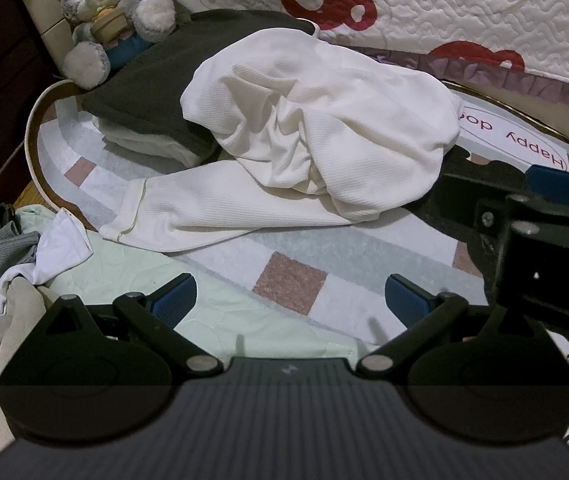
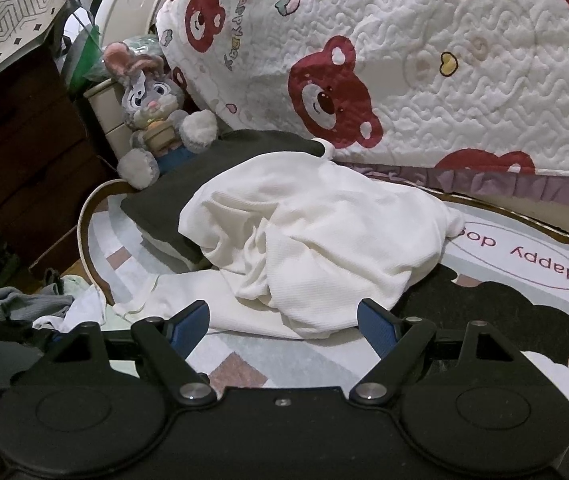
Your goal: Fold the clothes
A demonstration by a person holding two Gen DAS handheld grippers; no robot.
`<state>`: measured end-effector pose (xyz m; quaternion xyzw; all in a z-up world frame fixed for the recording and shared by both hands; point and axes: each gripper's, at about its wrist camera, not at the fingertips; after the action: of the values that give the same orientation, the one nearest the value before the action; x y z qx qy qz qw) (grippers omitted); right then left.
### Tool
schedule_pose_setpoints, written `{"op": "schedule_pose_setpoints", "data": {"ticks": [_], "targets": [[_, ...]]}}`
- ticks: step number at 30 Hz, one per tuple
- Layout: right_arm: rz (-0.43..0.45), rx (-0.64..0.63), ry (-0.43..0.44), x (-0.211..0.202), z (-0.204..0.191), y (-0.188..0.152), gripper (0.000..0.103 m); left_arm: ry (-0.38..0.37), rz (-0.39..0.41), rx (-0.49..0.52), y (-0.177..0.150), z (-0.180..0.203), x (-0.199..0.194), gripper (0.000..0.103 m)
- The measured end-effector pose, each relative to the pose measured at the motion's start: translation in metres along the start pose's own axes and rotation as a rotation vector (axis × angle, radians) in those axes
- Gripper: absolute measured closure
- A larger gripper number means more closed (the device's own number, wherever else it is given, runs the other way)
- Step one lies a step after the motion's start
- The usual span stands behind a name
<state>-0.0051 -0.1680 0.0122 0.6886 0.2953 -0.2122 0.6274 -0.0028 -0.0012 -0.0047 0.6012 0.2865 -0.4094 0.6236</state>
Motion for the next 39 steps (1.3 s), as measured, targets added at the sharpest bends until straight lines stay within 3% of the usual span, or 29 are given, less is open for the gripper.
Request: {"op": "schedule_pose_setpoints", "data": {"ticks": [14, 20, 24, 27, 31, 34, 35, 36, 37, 39], "targets": [[-0.013, 0.011, 0.002, 0.002, 0.005, -0.003, 0.018, 0.011, -0.009, 0.000, 0.000, 0.002, 0.005, 0.000], [-0.041, -0.023, -0.018, 0.009, 0.030, -0.008, 0.015, 0.016, -0.009, 0.019, 0.004, -0.014, 0.017, 0.000], [-0.071, -0.092, -0.069, 0.017, 0.054, -0.008, 0.015, -0.020, 0.036, 0.015, 0.016, -0.039, 0.022, 0.002], [-0.082, -0.116, -0.032, 0.022, 0.073, 0.001, 0.015, -0.001, 0.111, -0.026, 0.032, -0.067, 0.022, 0.002], [-0.151, 0.032, 0.092, 0.050, 0.111, 0.023, 0.015, -0.034, 0.146, -0.106, 0.055, -0.097, 0.033, 0.007], [-0.245, 0.159, 0.134, 0.087, 0.136, 0.041, 0.015, 0.015, 0.144, -0.081, 0.073, -0.106, 0.056, 0.020], [-0.300, 0.148, 0.160, 0.102, 0.139, 0.046, 0.023, 0.016, 0.136, -0.073, 0.081, -0.110, 0.066, 0.025], [-0.356, 0.133, 0.187, 0.117, 0.141, 0.051, 0.039, 0.017, 0.129, -0.066, 0.088, -0.114, 0.077, 0.034], [-0.360, 0.100, 0.165, 0.124, 0.139, 0.056, 0.047, 0.019, 0.130, -0.078, 0.095, -0.120, 0.085, 0.040], [-0.361, 0.032, 0.115, 0.138, 0.135, 0.066, 0.047, 0.029, 0.162, -0.090, 0.104, -0.129, 0.097, 0.041]]}}
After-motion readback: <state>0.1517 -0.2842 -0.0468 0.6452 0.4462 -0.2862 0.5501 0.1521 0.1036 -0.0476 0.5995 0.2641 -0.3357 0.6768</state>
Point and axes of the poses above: each gripper's, at about its wrist camera, not at the fingertips, and x roughly the way its jaws point, z to its right, y to its top, and after that the axes turned 13 degrees about -y, right-handed
